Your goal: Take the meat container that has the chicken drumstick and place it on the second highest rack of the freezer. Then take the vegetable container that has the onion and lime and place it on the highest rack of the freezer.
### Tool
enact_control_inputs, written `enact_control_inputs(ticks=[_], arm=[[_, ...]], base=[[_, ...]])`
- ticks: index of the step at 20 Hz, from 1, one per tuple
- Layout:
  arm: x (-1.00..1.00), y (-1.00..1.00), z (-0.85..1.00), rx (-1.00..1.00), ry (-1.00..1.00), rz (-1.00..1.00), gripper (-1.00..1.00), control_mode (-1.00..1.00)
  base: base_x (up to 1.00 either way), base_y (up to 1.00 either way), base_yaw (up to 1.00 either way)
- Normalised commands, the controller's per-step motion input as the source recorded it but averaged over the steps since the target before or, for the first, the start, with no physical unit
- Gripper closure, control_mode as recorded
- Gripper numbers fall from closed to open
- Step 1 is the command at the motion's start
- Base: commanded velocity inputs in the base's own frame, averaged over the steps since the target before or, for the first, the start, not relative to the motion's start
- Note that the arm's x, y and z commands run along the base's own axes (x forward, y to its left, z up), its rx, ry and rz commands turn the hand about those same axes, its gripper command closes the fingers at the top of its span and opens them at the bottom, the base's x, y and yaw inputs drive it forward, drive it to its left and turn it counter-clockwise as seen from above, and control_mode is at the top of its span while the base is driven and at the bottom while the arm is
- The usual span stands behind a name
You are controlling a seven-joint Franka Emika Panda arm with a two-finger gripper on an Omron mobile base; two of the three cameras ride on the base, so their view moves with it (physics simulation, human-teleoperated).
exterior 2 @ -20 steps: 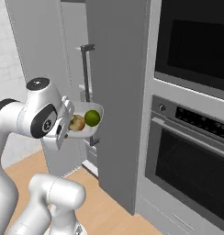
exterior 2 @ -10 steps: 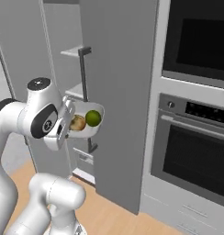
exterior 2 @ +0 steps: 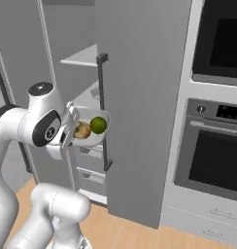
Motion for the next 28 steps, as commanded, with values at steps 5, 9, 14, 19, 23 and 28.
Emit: enact_control_inputs(ticks=[5,9,14,19,23,28], arm=[[0.0,0.0,0.0,0.0,0.0,0.0,1.0,1.0],[0.0,0.0,0.0,0.0,0.0,0.0,1.0,1.0],[0.0,0.0,0.0,0.0,0.0,0.0,1.0,1.0],[0.0,0.0,0.0,0.0,0.0,0.0,1.0,1.0],[0.0,0.0,0.0,0.0,0.0,0.0,1.0,1.0],[0.0,0.0,0.0,0.0,0.0,0.0,1.0,1.0]], base=[[0.47,0.1,-0.19],[0.15,0.39,-0.03],[0.01,0.71,0.0],[0.23,0.58,0.0],[0.39,0.19,0.02],[0.39,0.01,0.12]])
